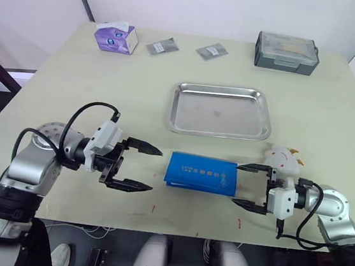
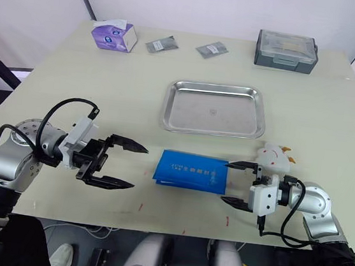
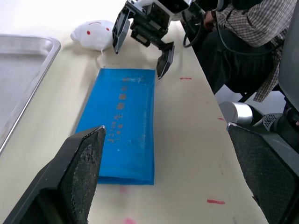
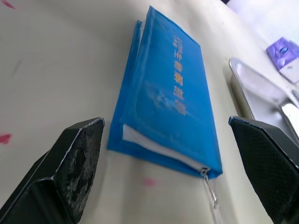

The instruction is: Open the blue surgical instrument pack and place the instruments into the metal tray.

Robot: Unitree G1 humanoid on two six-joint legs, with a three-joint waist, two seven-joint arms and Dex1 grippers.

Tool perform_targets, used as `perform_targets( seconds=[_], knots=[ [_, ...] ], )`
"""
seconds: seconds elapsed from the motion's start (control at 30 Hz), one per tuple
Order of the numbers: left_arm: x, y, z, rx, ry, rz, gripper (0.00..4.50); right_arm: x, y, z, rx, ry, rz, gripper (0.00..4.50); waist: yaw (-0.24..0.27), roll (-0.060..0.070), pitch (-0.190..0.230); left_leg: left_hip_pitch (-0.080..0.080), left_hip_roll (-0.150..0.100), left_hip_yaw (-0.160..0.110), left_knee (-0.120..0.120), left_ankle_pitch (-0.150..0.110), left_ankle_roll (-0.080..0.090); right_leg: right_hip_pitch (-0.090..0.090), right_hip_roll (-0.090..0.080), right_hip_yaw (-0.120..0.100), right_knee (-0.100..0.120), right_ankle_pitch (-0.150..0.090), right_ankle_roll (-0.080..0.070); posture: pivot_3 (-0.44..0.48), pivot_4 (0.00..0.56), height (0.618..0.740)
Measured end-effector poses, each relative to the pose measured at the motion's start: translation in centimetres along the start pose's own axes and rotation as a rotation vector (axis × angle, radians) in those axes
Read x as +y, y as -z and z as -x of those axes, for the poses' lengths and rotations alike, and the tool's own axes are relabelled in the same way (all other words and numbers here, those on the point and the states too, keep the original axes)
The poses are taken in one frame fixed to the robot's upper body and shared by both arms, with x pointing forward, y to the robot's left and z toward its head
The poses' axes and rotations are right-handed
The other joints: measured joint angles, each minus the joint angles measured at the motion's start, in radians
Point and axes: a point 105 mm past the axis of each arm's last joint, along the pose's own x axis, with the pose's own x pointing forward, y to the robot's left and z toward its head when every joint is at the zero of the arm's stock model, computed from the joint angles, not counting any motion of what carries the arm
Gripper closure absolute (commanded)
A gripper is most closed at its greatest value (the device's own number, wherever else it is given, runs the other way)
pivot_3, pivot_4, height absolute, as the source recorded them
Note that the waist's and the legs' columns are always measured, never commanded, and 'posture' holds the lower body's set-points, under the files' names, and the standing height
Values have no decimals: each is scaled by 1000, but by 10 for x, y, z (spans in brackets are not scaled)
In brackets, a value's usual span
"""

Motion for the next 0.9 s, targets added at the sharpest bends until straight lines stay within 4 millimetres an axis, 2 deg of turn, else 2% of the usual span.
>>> perform_targets(
  seconds=[0.17,0.27,0.37,0.4,0.43,0.53,0.57,0.8,0.9],
  knots=[
    [0,-1,-1,-4,4,-2,89,-4,2,-10,-15,-27,33,0,0,0,0,0,0,0,0,0,0,0,0,0,0,0,0,0,150,734],
    [0,-1,-2,-4,8,-3,0,-5,5,-14,-20,-40,39,719,0,0,0,0,0,0,0,0,0,0,0,0,0,0,0,0,150,734],
    [1,-1,-2,-3,13,-6,0,-3,5,-17,-30,-62,45,2054,0,0,0,0,0,0,0,0,0,0,0,0,0,0,0,0,150,734],
    [1,-1,-3,-3,14,-7,0,-2,5,-17,-30,-65,42,2700,0,0,0,0,0,0,0,0,0,0,0,0,0,0,0,0,150,734],
    [1,-1,-3,-3,14,-8,0,-1,6,-17,-30,-69,39,2836,0,0,0,0,0,0,0,0,0,0,0,0,0,0,0,0,150,734],
    [1,-2,-3,-3,14,-15,0,1,7,-19,-32,-77,27,4156,-1,0,0,0,0,0,0,0,0,0,0,0,0,0,0,0,150,734],
    [1,-2,-3,-3,14,-17,0,0,6,-20,-37,-79,28,4433,-2,0,0,0,0,1,0,0,0,0,0,1,0,0,0,0,150,734],
    [1,-2,-4,-11,14,-19,0,-2,2,-18,-77,-87,-52,4433,0,0,0,0,0,0,0,0,0,0,0,0,0,0,0,0,150,734],
    [1,-2,-4,-14,14,-20,0,0,-7,-12,-124,-97,-182,4433,2,0,1,0,0,-4,0,0,0,0,-1,0,0,0,0,0,150,734]
  ],
)
